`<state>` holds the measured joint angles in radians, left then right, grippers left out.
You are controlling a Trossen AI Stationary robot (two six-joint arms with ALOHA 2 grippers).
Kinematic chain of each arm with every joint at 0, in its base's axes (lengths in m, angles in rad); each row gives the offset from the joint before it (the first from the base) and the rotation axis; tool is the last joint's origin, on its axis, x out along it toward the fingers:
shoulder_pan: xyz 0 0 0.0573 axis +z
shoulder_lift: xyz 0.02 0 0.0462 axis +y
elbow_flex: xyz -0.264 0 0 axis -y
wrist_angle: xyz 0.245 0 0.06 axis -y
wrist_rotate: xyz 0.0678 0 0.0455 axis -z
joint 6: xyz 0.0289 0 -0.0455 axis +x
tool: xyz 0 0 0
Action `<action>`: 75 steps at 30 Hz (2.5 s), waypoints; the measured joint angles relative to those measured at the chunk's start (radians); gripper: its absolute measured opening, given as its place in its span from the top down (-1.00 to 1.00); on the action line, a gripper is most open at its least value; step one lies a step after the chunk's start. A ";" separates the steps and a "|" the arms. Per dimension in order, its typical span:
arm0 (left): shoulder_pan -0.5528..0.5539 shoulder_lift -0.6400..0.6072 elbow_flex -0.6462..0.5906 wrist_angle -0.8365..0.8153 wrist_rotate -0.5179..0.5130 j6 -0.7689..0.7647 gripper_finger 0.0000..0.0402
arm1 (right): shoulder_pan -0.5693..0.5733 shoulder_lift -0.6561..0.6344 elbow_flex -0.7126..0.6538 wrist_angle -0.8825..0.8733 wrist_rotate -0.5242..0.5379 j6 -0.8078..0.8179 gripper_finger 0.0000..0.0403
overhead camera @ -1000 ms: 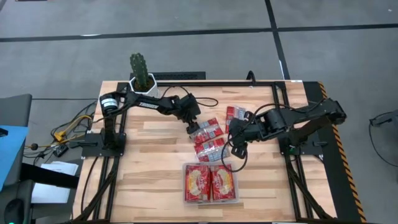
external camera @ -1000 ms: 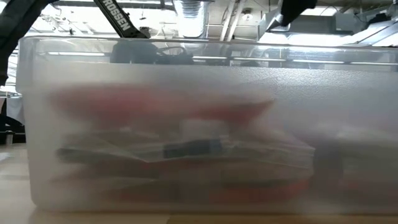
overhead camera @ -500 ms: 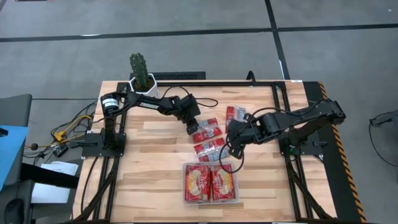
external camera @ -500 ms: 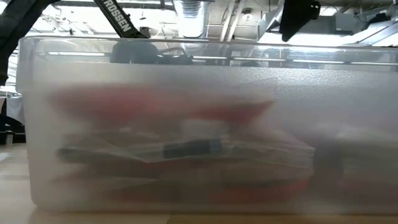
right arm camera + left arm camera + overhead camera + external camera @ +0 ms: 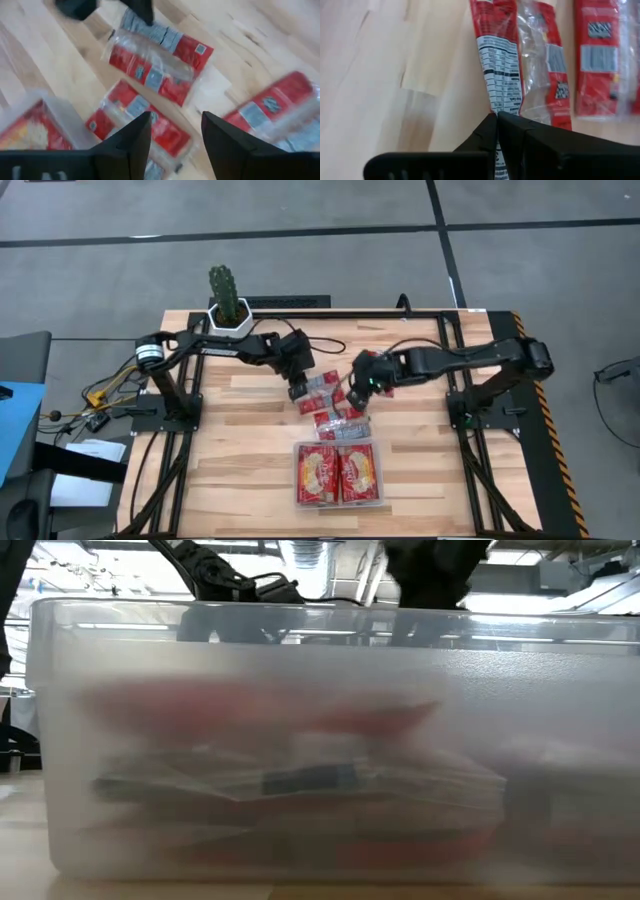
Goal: Sort popcorn bags into baskets
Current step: Put the red popcorn bag into the transparent bin
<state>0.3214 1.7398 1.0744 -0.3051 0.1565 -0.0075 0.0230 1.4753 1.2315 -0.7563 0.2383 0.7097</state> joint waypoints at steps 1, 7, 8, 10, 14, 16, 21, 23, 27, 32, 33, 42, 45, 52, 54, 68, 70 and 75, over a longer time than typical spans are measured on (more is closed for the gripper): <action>-0.002 -0.008 0.000 -0.011 -0.004 0.003 1.00 | -0.025 0.000 -0.031 0.063 -0.039 0.000 -0.02; -0.002 -0.045 0.001 -0.007 -0.014 0.054 1.00 | -0.137 0.000 -0.219 0.376 -0.145 -0.118 -0.13; -0.002 -0.046 0.002 -0.006 -0.014 0.060 1.00 | -0.152 0.000 -0.242 0.407 -0.151 -0.144 -0.14; 0.000 -0.046 0.003 -0.010 -0.010 0.072 1.00 | -0.186 0.000 -0.280 0.455 -0.184 -0.209 -0.15; 0.000 -0.046 0.003 -0.014 -0.012 0.114 1.00 | -0.244 0.000 -0.363 0.604 -0.248 -0.285 -0.16; 0.000 -0.046 0.003 -0.014 -0.023 0.116 1.00 | -0.269 0.000 -0.415 0.687 -0.272 -0.305 -0.16; 0.000 -0.046 0.003 -0.015 -0.035 0.100 1.00 | -0.313 0.011 -0.503 0.858 -0.308 -0.395 -0.17; 0.000 -0.046 0.003 -0.014 -0.039 0.093 1.00 | -0.315 0.034 -0.516 0.906 -0.318 -0.453 -0.17; 0.000 -0.046 0.003 -0.008 -0.041 0.064 1.00 | -0.321 0.131 -0.517 1.003 -0.392 -0.501 -0.17; -0.001 -0.046 0.005 0.014 -0.065 0.046 1.00 | -0.341 0.257 -0.492 1.065 -0.447 -0.501 -0.17; -0.001 -0.046 0.005 0.014 -0.066 0.045 1.00 | -0.344 0.274 -0.492 1.081 -0.470 -0.500 -0.17; -0.001 -0.043 0.005 0.011 -0.074 0.046 1.00 | -0.402 0.295 -0.462 1.064 -0.615 -0.468 -0.16; -0.001 -0.037 -0.017 0.016 -0.039 0.062 1.00 | -0.409 0.272 -0.458 1.054 -0.612 -0.471 -0.16; 0.006 -0.037 -0.098 0.044 0.107 0.206 0.74 | -0.379 0.191 -0.460 0.934 -0.616 -0.467 -0.16; 0.010 -0.037 -0.105 0.049 0.145 0.229 0.57 | -0.367 0.169 -0.460 0.925 -0.615 -0.461 -0.16; 0.010 0.022 -0.111 0.056 0.050 0.223 -0.59 | -0.272 0.132 -0.460 0.911 -0.599 -0.418 -0.16; 0.006 0.070 -0.108 0.068 0.078 0.218 -0.58 | -0.270 0.132 -0.461 0.911 -0.600 -0.412 -0.16; 0.005 0.160 -0.090 0.089 0.081 0.159 -0.36 | -0.267 0.129 -0.461 0.913 -0.599 -0.378 -0.16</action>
<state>0.3264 1.8993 0.9846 -0.2157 0.2378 0.1520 -0.2443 1.6043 0.7708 0.1567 -0.3611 0.3315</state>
